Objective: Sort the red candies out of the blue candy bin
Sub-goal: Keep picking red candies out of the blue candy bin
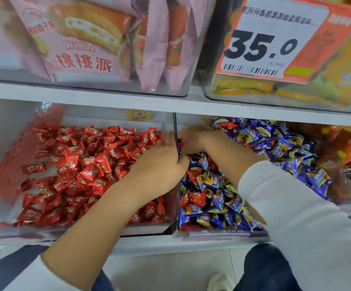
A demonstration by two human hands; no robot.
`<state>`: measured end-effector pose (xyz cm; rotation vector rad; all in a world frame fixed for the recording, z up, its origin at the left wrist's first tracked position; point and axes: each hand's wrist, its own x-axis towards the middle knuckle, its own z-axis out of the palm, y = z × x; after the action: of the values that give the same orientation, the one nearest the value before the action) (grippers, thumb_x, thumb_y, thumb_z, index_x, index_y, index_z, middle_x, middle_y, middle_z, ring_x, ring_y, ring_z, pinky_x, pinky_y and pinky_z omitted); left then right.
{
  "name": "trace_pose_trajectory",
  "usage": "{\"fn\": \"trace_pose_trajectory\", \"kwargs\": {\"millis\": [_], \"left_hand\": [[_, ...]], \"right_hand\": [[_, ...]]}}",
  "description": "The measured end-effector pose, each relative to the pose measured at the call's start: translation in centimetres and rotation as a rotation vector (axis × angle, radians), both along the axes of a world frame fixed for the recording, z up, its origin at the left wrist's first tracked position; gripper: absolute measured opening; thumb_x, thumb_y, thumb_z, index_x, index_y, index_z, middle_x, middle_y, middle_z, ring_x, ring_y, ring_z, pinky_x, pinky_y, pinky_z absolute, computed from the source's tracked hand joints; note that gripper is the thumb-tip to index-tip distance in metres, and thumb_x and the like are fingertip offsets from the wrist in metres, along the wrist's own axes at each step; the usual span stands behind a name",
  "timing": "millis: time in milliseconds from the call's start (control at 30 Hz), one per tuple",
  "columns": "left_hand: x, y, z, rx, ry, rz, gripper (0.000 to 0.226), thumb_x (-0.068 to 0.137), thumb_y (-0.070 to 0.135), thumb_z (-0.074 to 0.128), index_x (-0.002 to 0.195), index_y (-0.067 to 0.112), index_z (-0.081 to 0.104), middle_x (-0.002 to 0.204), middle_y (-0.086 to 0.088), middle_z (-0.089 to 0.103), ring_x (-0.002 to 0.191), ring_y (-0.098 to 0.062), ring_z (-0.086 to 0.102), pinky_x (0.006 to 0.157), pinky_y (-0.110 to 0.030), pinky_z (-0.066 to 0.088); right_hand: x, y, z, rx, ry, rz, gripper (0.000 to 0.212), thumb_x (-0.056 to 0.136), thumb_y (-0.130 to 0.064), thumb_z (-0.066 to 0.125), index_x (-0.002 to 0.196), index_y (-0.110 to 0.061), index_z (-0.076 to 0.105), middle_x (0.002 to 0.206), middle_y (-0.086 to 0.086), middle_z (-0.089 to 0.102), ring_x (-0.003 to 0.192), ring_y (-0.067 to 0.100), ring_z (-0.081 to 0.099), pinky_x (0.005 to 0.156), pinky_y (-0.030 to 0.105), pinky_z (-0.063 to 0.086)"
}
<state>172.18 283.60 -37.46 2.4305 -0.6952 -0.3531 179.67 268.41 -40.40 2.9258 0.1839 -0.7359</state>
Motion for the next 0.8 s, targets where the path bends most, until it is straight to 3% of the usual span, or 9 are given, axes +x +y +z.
{"fn": "trace_pose_trajectory", "kwargs": {"millis": [100,167,233,367,433,500,667,733,800], "left_hand": [[0.1,-0.2,0.1,0.028,-0.001,0.012,0.056,0.096,0.028,0.04,0.144,0.007,0.022,0.083,-0.007,0.059,0.071,-0.017,0.055,0.064,-0.035,0.045],[0.1,-0.2,0.2,0.026,-0.001,0.016,0.056,0.095,0.028,0.041,0.143,0.007,0.023,0.084,-0.007,0.059,0.072,-0.018,0.056,0.066,-0.038,0.047],[0.2,-0.1,0.1,0.023,0.009,0.021,0.053,0.094,0.028,0.042,0.141,0.007,0.027,0.086,-0.006,0.058,0.073,-0.019,0.055,0.064,-0.036,0.045],[0.7,0.1,-0.1,0.013,0.028,0.007,0.062,0.091,0.038,0.038,0.145,0.012,0.024,0.119,-0.008,0.056,0.101,-0.027,0.056,0.085,-0.04,0.047],[0.7,0.2,-0.1,0.009,0.032,-0.002,0.072,0.084,0.044,0.034,0.148,0.015,0.02,0.13,-0.009,0.052,0.111,-0.027,0.054,0.092,-0.042,0.045],[0.7,0.2,0.0,0.007,0.045,0.007,0.068,0.09,0.039,0.037,0.149,0.013,0.018,0.133,-0.011,0.051,0.115,-0.027,0.052,0.095,-0.04,0.044],[0.1,0.0,0.5,-0.008,0.039,0.023,0.057,0.095,0.028,0.04,0.146,0.01,0.024,0.116,-0.013,0.061,0.1,-0.028,0.058,0.086,-0.041,0.047],[0.0,-0.1,0.5,-0.001,0.029,0.031,0.062,0.093,0.033,0.039,0.148,0.01,0.021,0.118,-0.013,0.06,0.102,-0.027,0.057,0.088,-0.04,0.047],[-0.1,-0.2,0.5,-0.009,0.022,0.034,0.062,0.093,0.032,0.039,0.148,0.011,0.021,0.116,-0.014,0.062,0.1,-0.027,0.058,0.088,-0.042,0.047]], "right_hand": [[-0.2,0.2,-0.6,0.055,-0.06,0.018,0.023,0.093,-0.023,0.041,0.109,-0.021,0.057,0.121,0.013,0.055,0.109,0.033,0.053,0.079,0.034,0.043],[-0.3,-0.1,-0.7,0.103,-0.065,-0.004,0.014,0.092,-0.015,0.043,0.082,-0.017,0.053,0.095,0.005,0.055,0.095,0.029,0.055,0.069,0.029,0.041],[-0.6,-0.6,-0.1,0.153,-0.028,-0.019,0.025,0.09,-0.017,0.045,0.066,-0.022,0.045,0.073,-0.001,0.051,0.077,0.024,0.053,0.057,0.028,0.036],[-2.2,-2.2,2.4,0.3,-0.046,-0.027,0.026,0.082,-0.026,0.063,0.061,-0.019,0.05,0.059,0.0,0.05,0.058,0.017,0.048,0.056,0.029,0.035],[-4.0,-3.1,3.8,0.311,-0.069,-0.009,0.023,0.08,-0.025,0.066,0.064,-0.017,0.053,0.063,0.005,0.052,0.06,0.02,0.048,0.057,0.033,0.037],[-6.2,-4.2,4.7,0.333,-0.151,0.009,0.023,0.081,-0.029,0.067,0.07,-0.014,0.053,0.075,0.012,0.057,0.069,0.024,0.053,0.063,0.037,0.041],[-12.6,-7.5,5.6,0.416,-0.365,0.006,0.02,0.084,-0.027,0.067,0.092,-0.009,0.065,0.106,0.007,0.063,0.097,0.023,0.059,0.087,0.034,0.045],[-14.5,-8.6,5.4,0.437,-0.428,-0.008,0.024,0.082,-0.021,0.071,0.099,-0.004,0.068,0.123,0.007,0.061,0.113,0.022,0.056,0.1,0.031,0.036],[-16.1,-9.4,5.4,0.474,-0.446,-0.075,0.025,0.08,-0.017,0.073,0.104,-0.012,0.069,0.133,0.003,0.055,0.124,0.016,0.048,0.106,0.028,0.026]]}}
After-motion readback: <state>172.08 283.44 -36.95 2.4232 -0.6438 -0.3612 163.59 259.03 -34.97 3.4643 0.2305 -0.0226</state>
